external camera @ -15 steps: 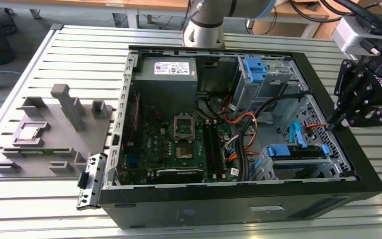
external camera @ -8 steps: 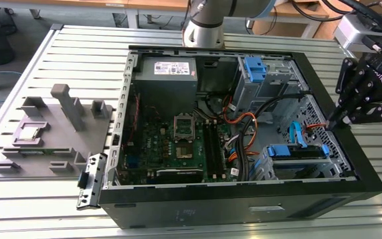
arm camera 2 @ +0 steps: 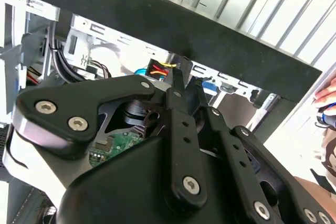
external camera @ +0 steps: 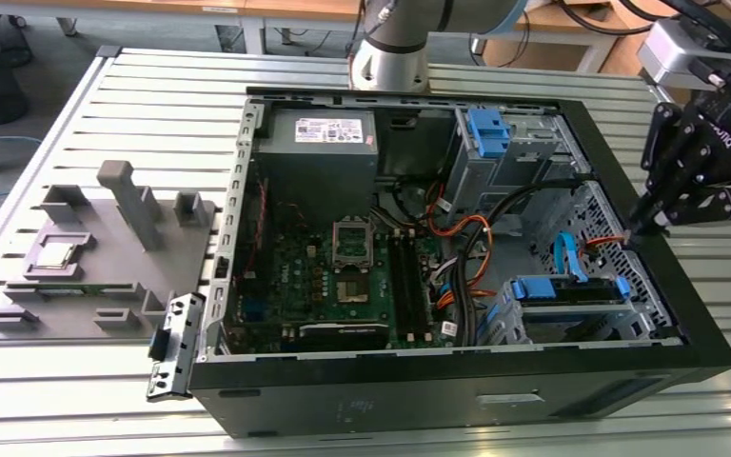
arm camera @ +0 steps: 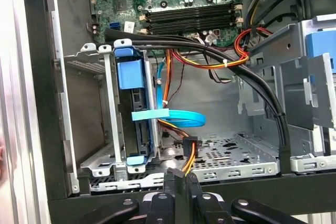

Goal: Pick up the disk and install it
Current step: 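Insert the second disk wire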

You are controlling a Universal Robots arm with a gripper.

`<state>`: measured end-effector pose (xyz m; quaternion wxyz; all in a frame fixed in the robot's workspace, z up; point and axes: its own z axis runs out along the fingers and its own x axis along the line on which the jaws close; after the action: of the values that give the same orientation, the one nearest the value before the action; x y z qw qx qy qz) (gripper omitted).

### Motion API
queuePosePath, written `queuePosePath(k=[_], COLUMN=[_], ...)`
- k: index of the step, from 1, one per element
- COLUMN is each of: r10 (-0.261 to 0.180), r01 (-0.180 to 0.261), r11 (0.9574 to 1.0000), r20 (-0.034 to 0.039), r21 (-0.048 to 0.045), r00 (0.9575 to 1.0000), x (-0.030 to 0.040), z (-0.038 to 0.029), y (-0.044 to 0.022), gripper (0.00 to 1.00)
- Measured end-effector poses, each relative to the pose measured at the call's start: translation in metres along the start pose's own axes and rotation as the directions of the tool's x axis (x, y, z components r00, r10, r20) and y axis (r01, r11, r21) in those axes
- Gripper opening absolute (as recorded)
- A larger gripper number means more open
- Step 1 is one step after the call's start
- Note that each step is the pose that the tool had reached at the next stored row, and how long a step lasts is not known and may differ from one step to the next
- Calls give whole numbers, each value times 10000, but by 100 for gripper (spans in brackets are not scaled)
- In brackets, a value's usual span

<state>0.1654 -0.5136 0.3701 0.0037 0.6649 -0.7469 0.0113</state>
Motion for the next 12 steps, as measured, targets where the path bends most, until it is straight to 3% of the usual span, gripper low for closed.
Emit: queuePosePath(k=[12], r10=[-20], r01=[20], r11=[10000], r20=[-6], r21=[-51], r00=[10000], x=[-92], z=[7], y=[-16], gripper=[24])
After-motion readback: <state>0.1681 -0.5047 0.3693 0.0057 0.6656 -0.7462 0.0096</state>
